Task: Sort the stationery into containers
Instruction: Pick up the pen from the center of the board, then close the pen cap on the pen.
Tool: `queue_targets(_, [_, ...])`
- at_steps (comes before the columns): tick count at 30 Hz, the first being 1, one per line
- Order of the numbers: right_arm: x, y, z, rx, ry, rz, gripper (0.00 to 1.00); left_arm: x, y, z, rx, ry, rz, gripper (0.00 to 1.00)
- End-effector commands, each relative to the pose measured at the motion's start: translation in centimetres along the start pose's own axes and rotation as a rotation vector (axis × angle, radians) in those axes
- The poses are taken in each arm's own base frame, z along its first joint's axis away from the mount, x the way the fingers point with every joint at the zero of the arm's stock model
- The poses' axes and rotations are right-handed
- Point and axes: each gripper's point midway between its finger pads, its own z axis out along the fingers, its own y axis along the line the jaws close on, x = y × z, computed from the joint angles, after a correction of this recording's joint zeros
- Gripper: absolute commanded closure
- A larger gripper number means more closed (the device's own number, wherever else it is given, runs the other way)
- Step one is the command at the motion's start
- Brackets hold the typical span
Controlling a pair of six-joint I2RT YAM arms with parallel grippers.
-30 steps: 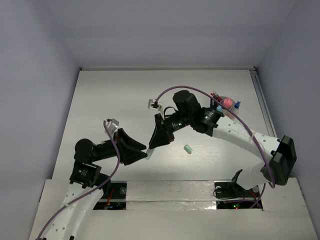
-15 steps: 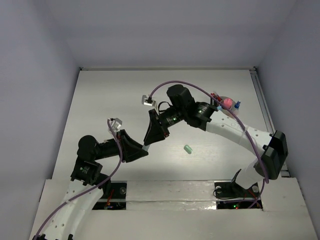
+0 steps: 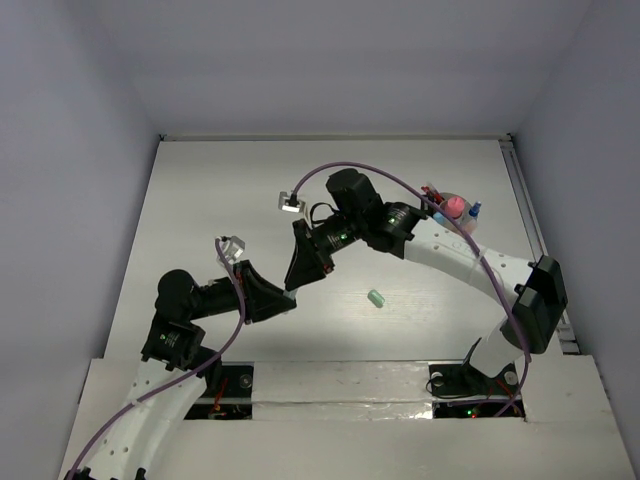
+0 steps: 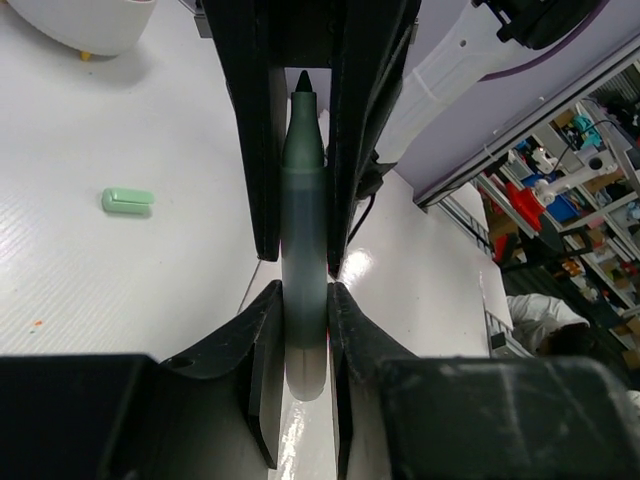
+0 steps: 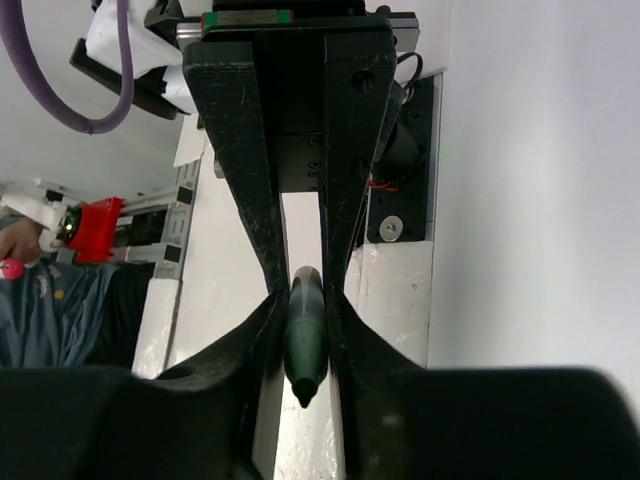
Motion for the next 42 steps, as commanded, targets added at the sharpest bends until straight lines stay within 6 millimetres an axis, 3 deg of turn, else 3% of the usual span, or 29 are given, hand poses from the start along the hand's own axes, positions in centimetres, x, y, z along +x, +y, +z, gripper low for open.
queue_targets(1, [-2.5,1.5,-0.6,0.012,-0.067,-0.073,0.68,-1.0,-0.6,0.0,0.001,-0.024,0.082,1.00])
queue_targets(2, [-2.7,0.8,-0.7,0.060,-0.083,-0.076,0.57,-1.4,-0.5,-0.1,-0.017,-0.035,0.085,1.00])
queue_targets(3, [-3.0,1.0,-1.1,0.083,-0.099,-0.098,0.39,-1.7,-0.5,0.0,-0.028,-0.041,0.090,1.00])
queue_targets(5, [-2.8,-0.1,-1.6,0.158,-0.132,-0.112,0.27,-2.4,-0.2,-0.1,-0.066,-0.060,0.109,1.00])
queue_targets(6, [-3.2,0.9,-2.4,0.174,-0.168,-0.147,0.19,-2.7,0.0,-0.1,-0.081,-0.067,0.113,1.00])
queue_targets(9, [-2.4,0.2,-3.7,0.271,-0.233,-0.155,0.10,-3.5,0.6,0.0,-0.126,-0.089,0.115,1.00])
queue_targets(10, [-3.0,1.4,-4.9,0.289,-0.284,-0.198,0.09,-3.7,0.8,0.0,-0.135,-0.095,0.114,1.00])
queue_targets(11, [-1.8,-0.1,-5.4,0.366,-0.297,-0.175,0.09,-4.1,1.0,0.1,-0.150,-0.108,0.116,1.00])
queue_targets(13, [-1.6,0.5,-7.5,0.446,-0.369,-0.198,0.12,-4.5,1.3,0.1,-0.165,-0.118,0.114,1.00])
queue_targets(14, [-1.5,-0.7,-8.7,0.546,-0.410,-0.181,0.15,-5.1,1.4,0.1,-0.181,-0.136,0.121,1.00])
queue_targets(15, [0.4,-2.1,-9.1,0.600,-0.402,-0.139,0.22,-5.3,1.4,0.1,-0.190,-0.145,0.131,1.00])
queue_targets(17, [2.3,-4.0,-11.3,0.761,-0.424,-0.074,0.34,-6.2,1.8,0.1,-0.222,-0.161,0.140,1.00])
queue_targets(19, [6.1,-6.3,-12.3,0.880,-0.355,0.045,0.43,-6.9,2.3,-0.1,-0.263,-0.169,0.180,1.00])
queue_targets(23, [12.1,-10.1,-13.5,1.069,-0.211,0.187,0.43,-7.4,3.5,-0.4,-0.333,-0.182,0.200,1.00])
queue_targets(27, [17.1,-13.4,-14.3,1.231,-0.040,0.316,0.31,-6.8,3.5,-0.3,-0.314,-0.172,0.194,1.00])
queue_targets(32, [18.9,-15.2,-13.8,1.267,0.053,0.373,0.25,-6.5,3.5,-0.2,-0.304,-0.162,0.183,1.00])
queue_targets(42, [21.6,-19.2,-14.3,1.299,0.171,0.472,0.27,-6.3,3.2,-0.3,-0.293,-0.159,0.188,1.00])
